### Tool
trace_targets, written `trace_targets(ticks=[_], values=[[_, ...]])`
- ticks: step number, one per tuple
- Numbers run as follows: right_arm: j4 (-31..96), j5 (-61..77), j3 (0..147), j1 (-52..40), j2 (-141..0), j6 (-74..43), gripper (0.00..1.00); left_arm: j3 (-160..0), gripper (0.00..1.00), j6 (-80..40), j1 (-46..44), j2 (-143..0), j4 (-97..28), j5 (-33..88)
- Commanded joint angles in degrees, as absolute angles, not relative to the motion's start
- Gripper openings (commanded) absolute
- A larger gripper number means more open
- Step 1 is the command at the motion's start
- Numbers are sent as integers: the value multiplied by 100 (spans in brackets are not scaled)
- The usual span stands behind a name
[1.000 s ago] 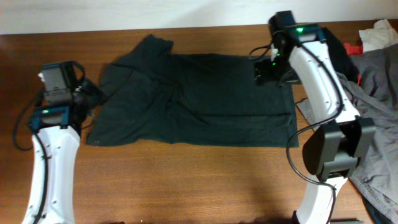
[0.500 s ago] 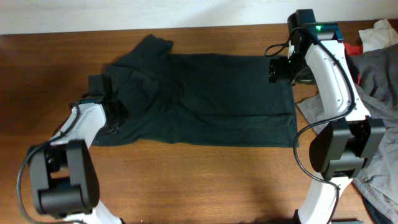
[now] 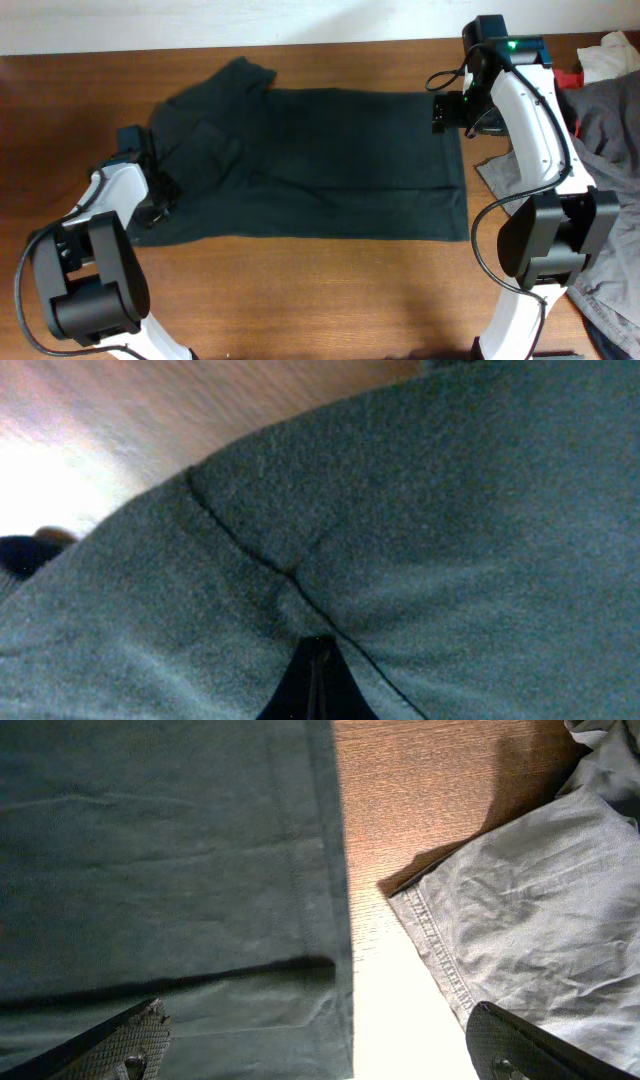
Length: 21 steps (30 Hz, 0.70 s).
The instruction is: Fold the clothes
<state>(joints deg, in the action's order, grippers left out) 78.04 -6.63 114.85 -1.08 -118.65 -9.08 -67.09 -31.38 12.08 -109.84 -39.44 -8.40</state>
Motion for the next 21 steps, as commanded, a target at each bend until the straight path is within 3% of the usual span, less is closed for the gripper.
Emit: trace_targets(ticks=[1, 9, 21], values=[[7824, -779, 11474, -73, -11780, -993, 99, -6453, 1, -3234, 1367, -11406, -4165, -1072], [7822, -779, 11474, -73, -11780, -993, 99, -6742, 0, -3227, 1251, -11039, -4418, -445], [7776, -777, 11474, -73, -11780, -996, 99, -7413, 1, -3227, 687, -8508, -4075, 80]])
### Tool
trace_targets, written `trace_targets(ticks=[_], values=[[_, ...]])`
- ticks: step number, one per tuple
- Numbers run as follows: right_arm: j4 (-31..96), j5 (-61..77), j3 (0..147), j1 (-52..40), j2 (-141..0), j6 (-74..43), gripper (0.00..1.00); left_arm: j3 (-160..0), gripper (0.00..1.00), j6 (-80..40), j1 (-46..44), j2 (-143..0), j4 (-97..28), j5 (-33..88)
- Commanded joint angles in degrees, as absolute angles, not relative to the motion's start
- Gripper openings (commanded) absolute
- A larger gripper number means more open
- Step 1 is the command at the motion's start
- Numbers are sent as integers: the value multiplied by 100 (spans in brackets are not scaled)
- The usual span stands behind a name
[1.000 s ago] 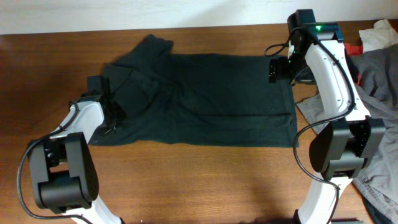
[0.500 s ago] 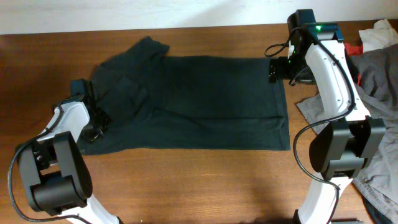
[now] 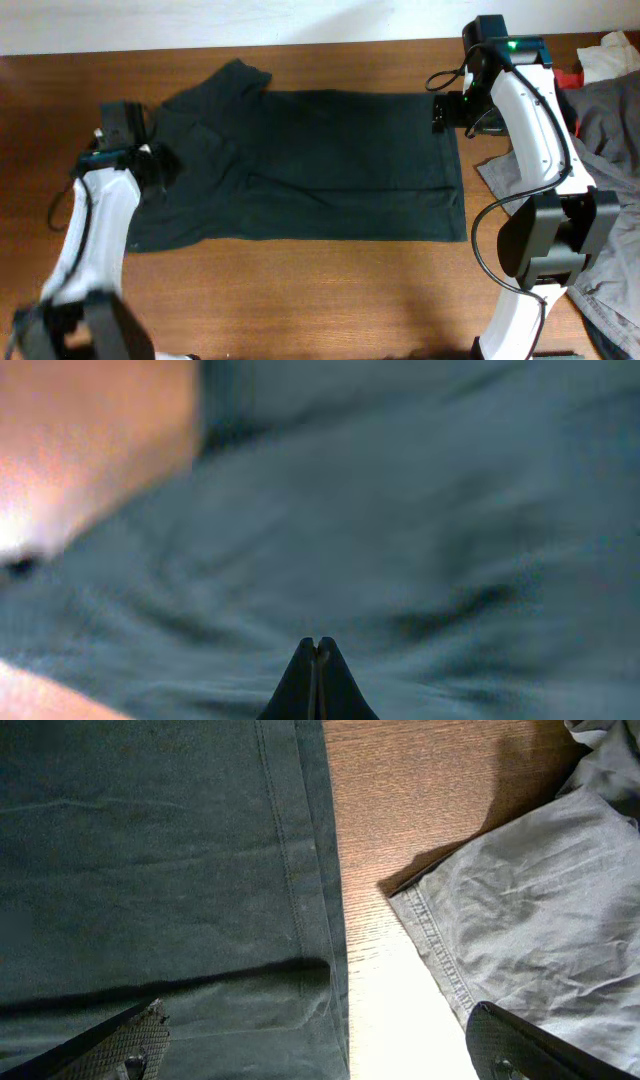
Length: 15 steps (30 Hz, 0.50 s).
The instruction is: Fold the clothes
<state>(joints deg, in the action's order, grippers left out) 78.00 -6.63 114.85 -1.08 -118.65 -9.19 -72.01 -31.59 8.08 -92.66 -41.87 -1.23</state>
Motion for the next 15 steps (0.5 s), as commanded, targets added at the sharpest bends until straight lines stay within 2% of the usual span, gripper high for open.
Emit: trace_targets(ticks=[1, 3, 5, 7, 8, 9, 10, 11, 12, 15], values=[[7655, -775, 11474, -73, -11780, -996, 99, -7411, 2, -3227, 672, -8329, -4005, 64], [7393, -589, 11476, -73, -11780, -996, 99, -7411, 7, -3229, 668, -7985, -3909, 54], [7391, -266, 11476, -73, -11780, -993, 99, -7411, 18, -3227, 668, -7771, -3911, -43], [7537, 8, 11476, -73, -11778, -941, 99, -7411, 47, -3227, 668, -7669, -3955, -191], [7577, 316, 11467, -73, -11780, -952, 88, -7411, 57, -3227, 668, -7658, -3994, -292], [7614, 731, 11437, -93, -11799, -939, 61, -7411, 69, -3227, 668, -7658, -4040, -333], [7634, 1131, 11397, -132, -11813, -858, 33, -7411, 87, -3229, 668, -7673, -4121, -340], [7631, 1461, 11345, -198, -11817, -753, 11, -7411, 99, -3229, 668, -7686, -4191, -340], [7629, 1684, 11266, -301, -11828, -690, 4, -7411, 99, -3229, 668, -7699, -4261, -342], [7599, 1758, 10971, -720, -11834, -661, 4, -7411, 99, -3229, 668, -7712, -4340, -342]])
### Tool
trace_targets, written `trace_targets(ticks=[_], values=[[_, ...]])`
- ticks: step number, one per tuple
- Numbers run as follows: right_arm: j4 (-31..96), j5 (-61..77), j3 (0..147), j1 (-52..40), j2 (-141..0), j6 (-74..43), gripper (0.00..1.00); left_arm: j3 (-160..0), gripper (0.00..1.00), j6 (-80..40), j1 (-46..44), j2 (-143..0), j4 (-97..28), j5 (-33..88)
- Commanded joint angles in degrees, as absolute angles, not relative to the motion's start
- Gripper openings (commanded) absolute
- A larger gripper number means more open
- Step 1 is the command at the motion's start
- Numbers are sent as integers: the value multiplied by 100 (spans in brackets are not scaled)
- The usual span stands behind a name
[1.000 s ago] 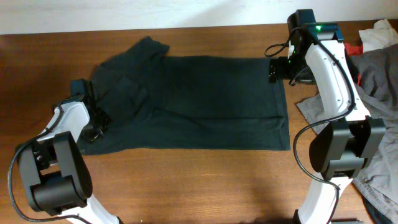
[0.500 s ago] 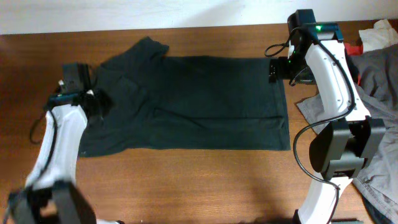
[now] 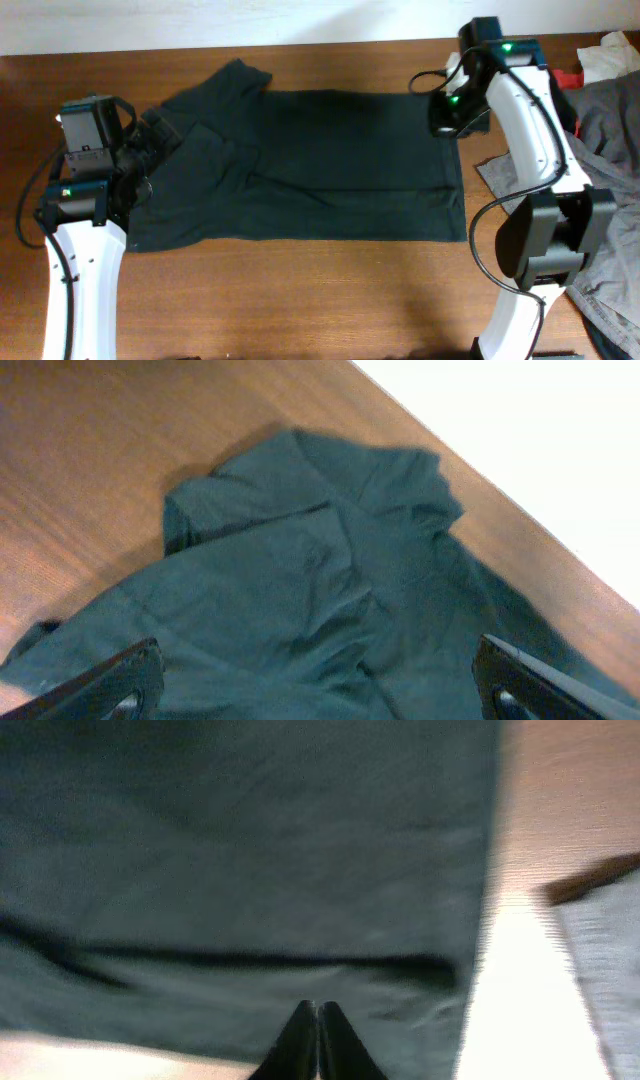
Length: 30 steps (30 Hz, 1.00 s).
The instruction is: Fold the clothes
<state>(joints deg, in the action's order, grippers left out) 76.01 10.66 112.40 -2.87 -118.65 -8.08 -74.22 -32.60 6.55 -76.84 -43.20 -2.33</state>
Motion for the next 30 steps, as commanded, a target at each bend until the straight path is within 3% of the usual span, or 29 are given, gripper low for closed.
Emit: trace_targets(ticks=[1, 14, 20, 30], values=[[7559, 1758, 10853, -884, -11834, -644, 4, -7408, 99, -3229, 668, -7712, -4340, -342], [5505, 1992, 8833, -3133, -11834, -1293, 4, -7408, 99, -3229, 668, -7712, -4362, -342], [4289, 1990, 8344, -3494, -11848, -1702, 4, -7411, 99, -3229, 668, -7712, -4364, -342], [3507, 1927, 8025, -3568, -11933, -2053, 4, -7411, 99, -3229, 668, -7712, -4364, -342]])
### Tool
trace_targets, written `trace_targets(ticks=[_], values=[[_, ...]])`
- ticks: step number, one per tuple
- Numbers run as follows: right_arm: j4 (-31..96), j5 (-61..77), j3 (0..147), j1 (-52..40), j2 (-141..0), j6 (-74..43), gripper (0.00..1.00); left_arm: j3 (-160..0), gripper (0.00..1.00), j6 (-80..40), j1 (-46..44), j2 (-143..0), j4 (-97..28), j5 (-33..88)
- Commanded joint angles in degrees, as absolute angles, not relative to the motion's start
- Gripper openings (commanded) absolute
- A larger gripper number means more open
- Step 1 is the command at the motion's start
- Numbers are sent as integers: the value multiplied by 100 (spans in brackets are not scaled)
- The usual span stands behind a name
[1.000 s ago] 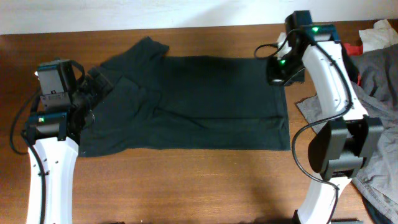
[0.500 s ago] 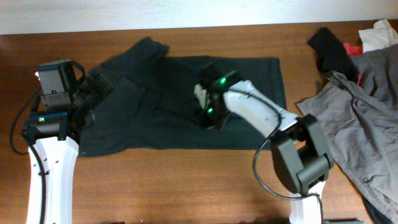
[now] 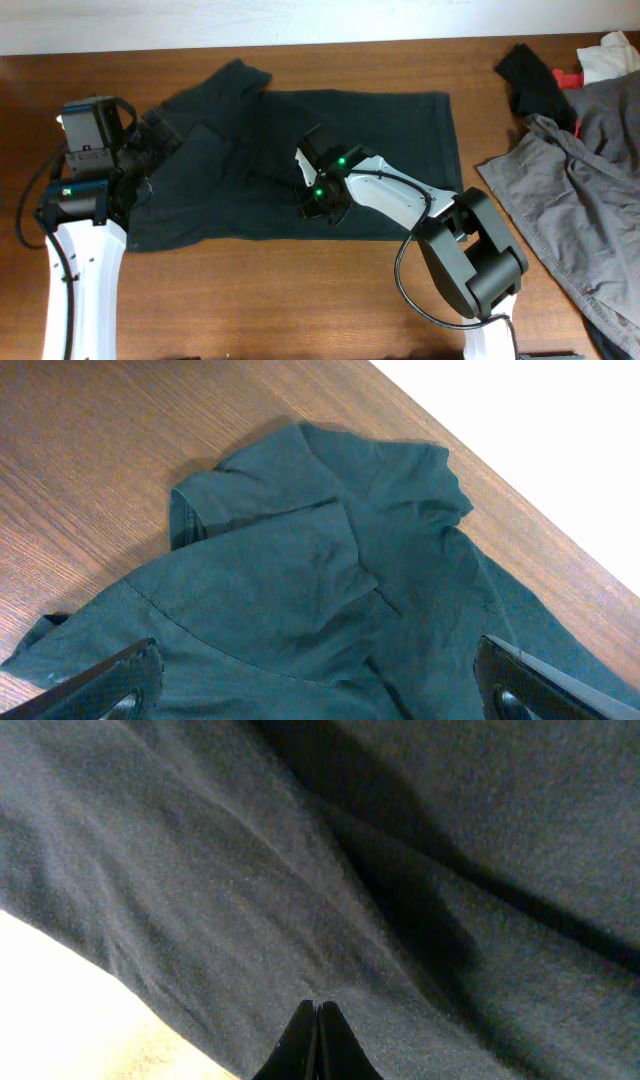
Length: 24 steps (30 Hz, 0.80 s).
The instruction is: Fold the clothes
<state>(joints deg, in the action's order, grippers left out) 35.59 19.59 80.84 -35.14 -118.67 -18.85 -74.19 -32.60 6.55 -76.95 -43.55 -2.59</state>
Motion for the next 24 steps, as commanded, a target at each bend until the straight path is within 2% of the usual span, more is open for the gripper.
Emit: trace_targets(ticks=[1, 16, 24], values=[[3498, 1922, 8025, -3566, -11950, -2073, 4, -7411, 99, -3229, 668, -7712, -4366, -342], [3120, 1472, 8031, -3551, -12245, -2067, 4, -7411, 99, -3229, 668, -7712, -4366, -342], [3459, 1479, 8296, -3395, -12239, -2067, 4, -7411, 99, -3229, 668, -7712, -4366, -342]])
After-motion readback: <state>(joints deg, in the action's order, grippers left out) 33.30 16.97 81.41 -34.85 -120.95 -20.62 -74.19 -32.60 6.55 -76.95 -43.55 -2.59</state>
